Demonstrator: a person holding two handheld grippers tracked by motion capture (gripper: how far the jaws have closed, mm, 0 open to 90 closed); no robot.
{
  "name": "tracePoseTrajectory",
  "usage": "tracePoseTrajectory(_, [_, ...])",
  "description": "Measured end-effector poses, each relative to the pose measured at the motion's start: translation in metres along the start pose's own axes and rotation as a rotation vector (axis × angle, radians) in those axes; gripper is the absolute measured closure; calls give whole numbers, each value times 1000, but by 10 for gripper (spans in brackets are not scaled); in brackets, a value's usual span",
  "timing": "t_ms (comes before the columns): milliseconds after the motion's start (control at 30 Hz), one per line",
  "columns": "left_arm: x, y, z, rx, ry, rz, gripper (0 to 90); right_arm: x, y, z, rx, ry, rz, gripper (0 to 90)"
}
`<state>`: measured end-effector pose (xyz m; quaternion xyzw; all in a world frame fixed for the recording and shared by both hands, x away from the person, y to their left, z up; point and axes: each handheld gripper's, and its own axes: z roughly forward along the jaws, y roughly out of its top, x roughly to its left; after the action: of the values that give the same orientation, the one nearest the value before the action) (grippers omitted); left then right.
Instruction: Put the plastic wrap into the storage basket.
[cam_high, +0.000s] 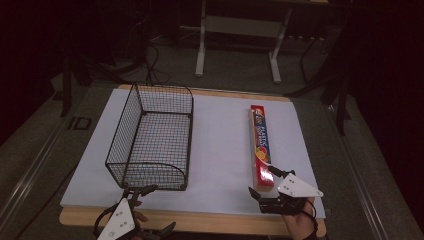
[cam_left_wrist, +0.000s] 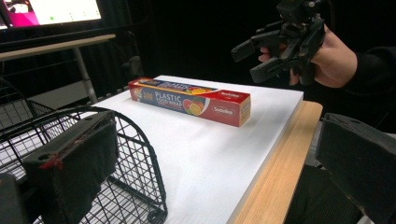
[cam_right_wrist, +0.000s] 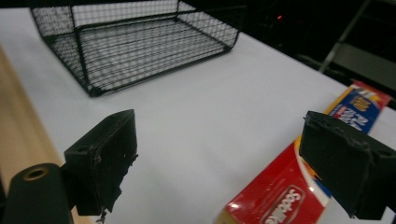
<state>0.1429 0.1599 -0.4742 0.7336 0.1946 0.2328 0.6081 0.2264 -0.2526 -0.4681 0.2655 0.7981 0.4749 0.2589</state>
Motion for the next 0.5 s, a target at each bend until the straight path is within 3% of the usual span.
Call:
tracePoseTrajectory(167, [-1, 0, 0, 1, -3, 1, 1, 3, 8, -2, -17, 31, 9, 113])
tracePoseTrajectory(400, [-1, 0, 1, 3, -9, -1, 0, 4, 28, -1, -26, 21, 4, 113])
tracePoseTrajectory(500, [-1, 0, 1, 0, -12, -5, 0, 1, 38, -1, -42, -5, -13, 108])
